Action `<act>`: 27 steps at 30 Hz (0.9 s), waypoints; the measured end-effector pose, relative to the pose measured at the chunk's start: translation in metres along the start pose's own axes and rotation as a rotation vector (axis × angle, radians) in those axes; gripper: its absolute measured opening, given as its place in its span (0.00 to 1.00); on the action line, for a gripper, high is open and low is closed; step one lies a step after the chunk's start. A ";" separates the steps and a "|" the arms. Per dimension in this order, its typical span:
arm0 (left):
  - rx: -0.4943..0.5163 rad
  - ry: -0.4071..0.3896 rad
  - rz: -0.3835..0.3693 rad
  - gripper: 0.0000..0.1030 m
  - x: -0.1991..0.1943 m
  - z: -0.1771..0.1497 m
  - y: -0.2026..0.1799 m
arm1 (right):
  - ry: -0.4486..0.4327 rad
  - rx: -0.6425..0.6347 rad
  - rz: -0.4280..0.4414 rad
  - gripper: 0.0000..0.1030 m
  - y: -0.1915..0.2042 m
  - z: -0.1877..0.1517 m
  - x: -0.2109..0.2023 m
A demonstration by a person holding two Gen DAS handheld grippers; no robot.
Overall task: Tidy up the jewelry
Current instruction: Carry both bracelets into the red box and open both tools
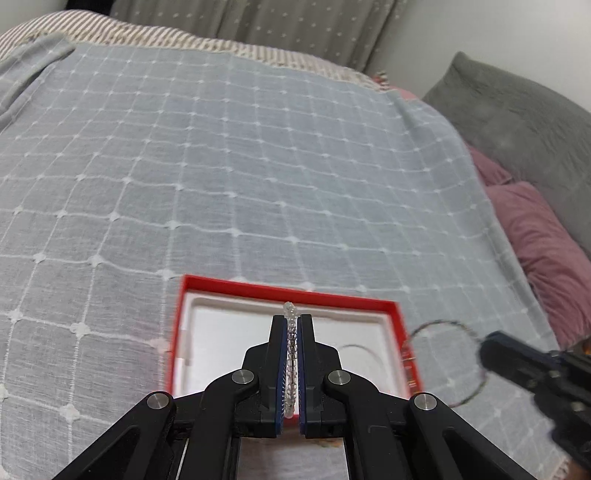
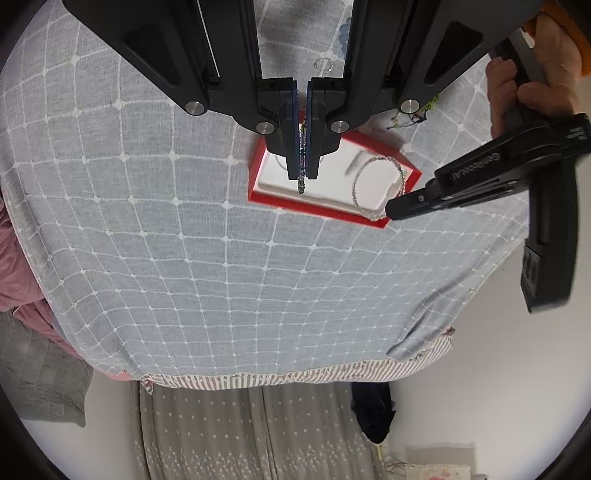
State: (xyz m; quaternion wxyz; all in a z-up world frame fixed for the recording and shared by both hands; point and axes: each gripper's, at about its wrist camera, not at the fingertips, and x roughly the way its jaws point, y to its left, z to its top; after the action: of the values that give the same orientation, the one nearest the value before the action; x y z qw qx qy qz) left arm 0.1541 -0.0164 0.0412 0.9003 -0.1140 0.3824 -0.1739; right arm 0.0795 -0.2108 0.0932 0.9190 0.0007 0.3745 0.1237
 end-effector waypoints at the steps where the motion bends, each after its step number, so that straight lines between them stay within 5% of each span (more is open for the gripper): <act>1: -0.009 0.006 0.014 0.00 0.003 0.000 0.004 | 0.002 -0.005 0.002 0.02 0.001 0.003 0.003; 10: -0.036 0.028 0.075 0.00 0.023 -0.002 0.025 | 0.037 -0.012 0.078 0.02 0.021 0.020 0.041; 23: 0.050 0.067 0.133 0.00 0.034 -0.008 0.007 | 0.127 -0.019 -0.074 0.02 -0.011 0.009 0.084; 25: 0.060 0.064 0.138 0.03 0.030 -0.007 0.004 | 0.129 -0.030 -0.078 0.04 -0.011 0.008 0.086; 27: 0.069 0.058 0.143 0.18 0.026 -0.006 0.003 | 0.129 -0.028 -0.080 0.05 -0.012 0.008 0.085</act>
State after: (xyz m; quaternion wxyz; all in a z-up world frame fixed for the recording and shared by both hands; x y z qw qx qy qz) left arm 0.1671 -0.0248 0.0188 0.9024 -0.0503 0.4092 -0.1255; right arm 0.1459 -0.2024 0.0396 0.8970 -0.0351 0.4310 0.0919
